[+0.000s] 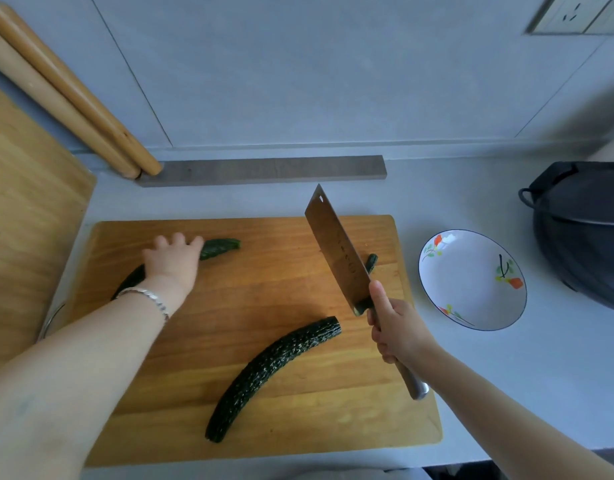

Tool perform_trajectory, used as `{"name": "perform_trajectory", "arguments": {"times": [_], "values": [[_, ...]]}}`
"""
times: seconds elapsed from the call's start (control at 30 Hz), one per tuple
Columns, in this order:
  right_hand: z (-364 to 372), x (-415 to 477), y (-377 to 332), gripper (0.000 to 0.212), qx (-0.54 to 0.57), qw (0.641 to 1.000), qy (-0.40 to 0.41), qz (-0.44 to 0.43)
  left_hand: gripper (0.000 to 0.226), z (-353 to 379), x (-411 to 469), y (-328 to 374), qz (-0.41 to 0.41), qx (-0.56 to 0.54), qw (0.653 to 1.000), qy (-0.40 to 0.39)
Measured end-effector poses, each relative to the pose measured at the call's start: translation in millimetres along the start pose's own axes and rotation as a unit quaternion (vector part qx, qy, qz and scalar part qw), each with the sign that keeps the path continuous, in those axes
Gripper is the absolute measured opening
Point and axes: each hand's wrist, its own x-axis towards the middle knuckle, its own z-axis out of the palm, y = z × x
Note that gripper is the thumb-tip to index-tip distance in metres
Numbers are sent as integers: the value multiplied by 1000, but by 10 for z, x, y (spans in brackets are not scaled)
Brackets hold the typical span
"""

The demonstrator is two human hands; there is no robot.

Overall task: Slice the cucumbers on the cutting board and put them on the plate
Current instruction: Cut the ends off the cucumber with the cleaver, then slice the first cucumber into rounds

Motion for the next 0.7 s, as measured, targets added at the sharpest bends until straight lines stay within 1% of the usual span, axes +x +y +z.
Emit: {"name": "perform_trajectory", "arguments": {"times": [0.13,0.17,0.2,0.23,0.27,0.3,0.33,0.37,0.4,0.43,0.47,0.53,0.57,0.63,0.7], "values": [[-23,9,-11,59,-20,1000,-2,3,52,173,-64,-390,-87,5,995,-54],[-24,4,-6,59,-24,1000,-2,3,53,186,-103,-388,-101,11,993,-58],[-27,-1,-1,58,-26,1000,-3,3,55,176,-142,-331,-103,13,994,-42],[-30,-8,8,58,-29,1000,-5,3,55,141,-210,-227,-89,1,996,-13],[-36,-13,18,58,-30,1000,-5,4,54,87,-282,-76,-53,-31,998,28],[-44,-25,27,59,-31,999,-5,5,53,27,-393,113,-5,-85,994,64],[-52,-34,33,59,-29,1000,-6,6,55,-43,-518,330,53,-149,984,84],[-64,-44,41,58,-24,1000,-8,7,59,-112,-659,548,115,-214,967,80],[-74,-52,44,58,-19,1000,-11,10,63,-165,-795,750,167,-257,950,58],[-82,-67,53,58,-15,1000,-14,14,67,-170,-919,923,206,-268,941,33],[-90,-85,61,57,-12,1000,-15,18,69,-124,-1006,1061,232,-254,939,17],[-99,-119,86,57,-11,1000,-16,24,66,56,-1109,1212,257,-217,942,11],[-97,-130,97,57,-14,999,-16,26,62,154,-1142,1237,258,-217,941,22],[-86,-151,104,57,-17,999,-17,26,53,298,-1172,1227,265,-253,927,79],[-54,-156,86,58,-22,999,-19,22,52,413,-1139,1171,235,-296,916,133]]}}
